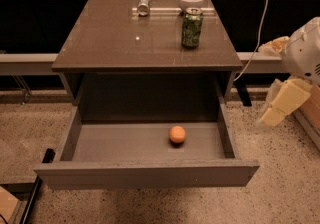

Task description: Pick orange from top drawer and place on counter

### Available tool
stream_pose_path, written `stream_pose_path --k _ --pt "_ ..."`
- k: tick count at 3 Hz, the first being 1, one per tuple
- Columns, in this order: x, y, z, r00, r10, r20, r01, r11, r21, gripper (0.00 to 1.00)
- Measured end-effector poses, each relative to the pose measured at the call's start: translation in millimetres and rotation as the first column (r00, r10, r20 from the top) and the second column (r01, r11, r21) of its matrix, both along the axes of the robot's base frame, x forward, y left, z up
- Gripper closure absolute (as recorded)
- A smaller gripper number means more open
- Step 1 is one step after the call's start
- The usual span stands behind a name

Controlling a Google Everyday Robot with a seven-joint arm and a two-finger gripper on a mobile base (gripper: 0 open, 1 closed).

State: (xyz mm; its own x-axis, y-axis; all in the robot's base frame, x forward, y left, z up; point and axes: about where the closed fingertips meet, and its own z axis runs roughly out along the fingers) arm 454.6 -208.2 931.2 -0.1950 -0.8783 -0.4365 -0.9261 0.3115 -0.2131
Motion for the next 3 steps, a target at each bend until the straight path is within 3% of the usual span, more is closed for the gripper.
stream_pose_path --k 1,2,3 --pt "16.3 6.9 -33.3 0.9998 0.018 -0.006 -0.017 0.989 0.15 0.0" --pt "16.8 10.4 -34.0 0.9997 0.023 -0.009 -0.021 0.987 0.162 0.0" --pt "14.1 13.7 -41.4 0.9995 -0.001 -0.03 0.005 0.991 0.133 0.0"
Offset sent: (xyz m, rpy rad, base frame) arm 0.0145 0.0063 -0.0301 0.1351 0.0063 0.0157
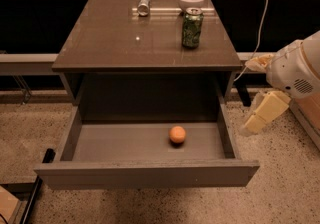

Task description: Pick orange from top drawer and place on counter

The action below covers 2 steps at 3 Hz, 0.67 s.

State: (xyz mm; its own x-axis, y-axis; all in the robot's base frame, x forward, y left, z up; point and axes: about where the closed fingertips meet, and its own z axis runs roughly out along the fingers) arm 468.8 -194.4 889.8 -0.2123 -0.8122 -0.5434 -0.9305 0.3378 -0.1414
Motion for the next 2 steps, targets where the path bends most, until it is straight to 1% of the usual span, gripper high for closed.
stream_pose_path --k 1,2 --pt "-0.6 30.6 -26.1 0.9999 0.008 -0.007 -0.007 0.999 0.043 0.0" --pt "8.8 67.0 -67.5 0.9999 0.001 -0.014 0.001 0.992 0.124 0.0"
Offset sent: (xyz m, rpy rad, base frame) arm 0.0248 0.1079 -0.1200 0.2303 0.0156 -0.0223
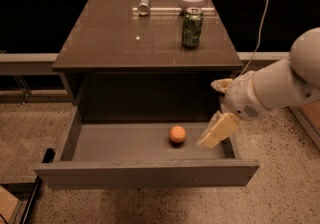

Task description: Pick orange from top drawer and place on counter

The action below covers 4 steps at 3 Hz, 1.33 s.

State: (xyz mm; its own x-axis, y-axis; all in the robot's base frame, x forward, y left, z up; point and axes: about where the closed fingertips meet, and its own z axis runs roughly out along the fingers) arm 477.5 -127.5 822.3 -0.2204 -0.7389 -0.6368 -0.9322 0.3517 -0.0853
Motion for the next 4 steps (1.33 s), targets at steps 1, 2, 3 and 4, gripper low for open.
stream_pose_path --k 1,2,3,4 --pt "15.1 34.3 -38.4 0.9999 0.012 -0.012 -0.011 0.997 0.08 0.0" --pt "32.5 61.2 -72.7 0.999 0.033 -0.031 -0.029 0.991 0.128 0.0" --pt "51.1 78.2 -109.0 0.9975 0.042 -0.056 -0.033 0.988 0.153 0.0" --pt "70.0 78.3 -141.2 0.9967 0.027 -0.077 -0.015 0.987 0.162 0.0"
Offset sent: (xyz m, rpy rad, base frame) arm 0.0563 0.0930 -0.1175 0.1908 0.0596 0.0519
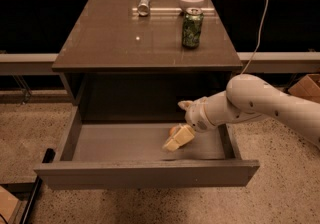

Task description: Pick orange from top drawer and place on counter

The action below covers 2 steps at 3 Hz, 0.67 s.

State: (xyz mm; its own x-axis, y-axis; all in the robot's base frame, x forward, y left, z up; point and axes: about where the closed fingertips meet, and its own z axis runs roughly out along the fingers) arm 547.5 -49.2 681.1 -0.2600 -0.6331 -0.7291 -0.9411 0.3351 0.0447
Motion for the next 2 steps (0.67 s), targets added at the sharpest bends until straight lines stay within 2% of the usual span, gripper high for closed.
stream_pose_path --k 1,2 --pt "11.5 -11.2 -23.3 0.9994 -0.029 -0.019 0.029 1.0 -0.005 0.0" --pt "15.7 -21.6 -44.8 0.9972 -0.053 -0.054 0.053 0.999 -0.001 0.16"
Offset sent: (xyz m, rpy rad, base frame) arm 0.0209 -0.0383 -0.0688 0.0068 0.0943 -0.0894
